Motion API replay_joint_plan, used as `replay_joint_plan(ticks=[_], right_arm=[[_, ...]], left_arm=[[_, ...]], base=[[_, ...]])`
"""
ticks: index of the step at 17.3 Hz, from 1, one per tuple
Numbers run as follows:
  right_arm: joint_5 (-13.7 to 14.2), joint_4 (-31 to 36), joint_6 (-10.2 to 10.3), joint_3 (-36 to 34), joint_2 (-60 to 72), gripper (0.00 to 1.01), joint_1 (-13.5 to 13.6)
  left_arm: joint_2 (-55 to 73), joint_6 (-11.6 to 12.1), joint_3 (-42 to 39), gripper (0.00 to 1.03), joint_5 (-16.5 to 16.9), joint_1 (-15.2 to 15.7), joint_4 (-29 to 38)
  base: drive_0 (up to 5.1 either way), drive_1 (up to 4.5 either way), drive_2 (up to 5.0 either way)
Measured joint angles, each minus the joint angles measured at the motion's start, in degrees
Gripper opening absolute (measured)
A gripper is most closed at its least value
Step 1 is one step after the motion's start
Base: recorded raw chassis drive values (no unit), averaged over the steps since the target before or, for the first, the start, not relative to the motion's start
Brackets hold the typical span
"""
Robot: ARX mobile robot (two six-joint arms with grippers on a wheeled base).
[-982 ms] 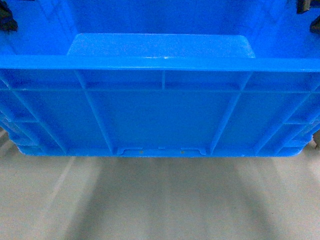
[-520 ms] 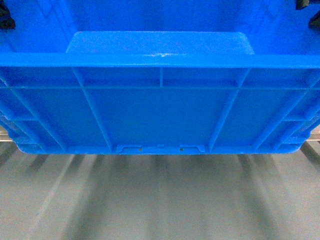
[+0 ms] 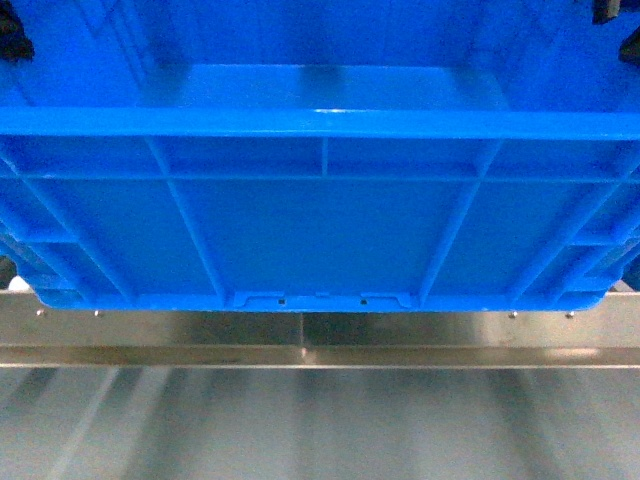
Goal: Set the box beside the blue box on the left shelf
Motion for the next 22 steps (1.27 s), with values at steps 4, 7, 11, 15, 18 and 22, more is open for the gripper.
replay_joint_plan(ticks=[4,7,11,15,18,22], right_arm=[[0.00,0.24,-0.07,0.00,-0.07,0.21,0.00],[-0.04,0.26,-0.04,0.02,0.09,0.21,0.00],[-0.04,0.17,-0.02,0.00,0.09,0.21,0.00],[-0.04,0.17,-0.04,0.02,0.09,0.21,0.00],[-0.04,0.11,-0.04,0.02,0.09,0.21,0.00],[-0.04,0.11,-0.04,0.02,0.09,0.21,0.00]], left_arm=[[0.00,-0.07,0.00,0.20,-0.04,0.00,0.02],[0.07,0.00,0.00,0.20,-0.04,0.00,0.22],[0.07,0.00,0.00,0.20,-0.04,0.00,0.04],[0.07,0.00,0.00,0.20,-0.09,0.00,0.04],[0.07,0.00,0.00,0.20,-0.09,0.00,0.02],[0.07,0.00,0.00,0.20,-0.07,0.00,0.02]], base=[[0.0,4.18,-4.1],[-0.1,4.05,-4.2],[0.0,1.01,-1.1],[0.0,0.00,0.0],[0.0,0.00,0.0],[0.0,0.00,0.0]])
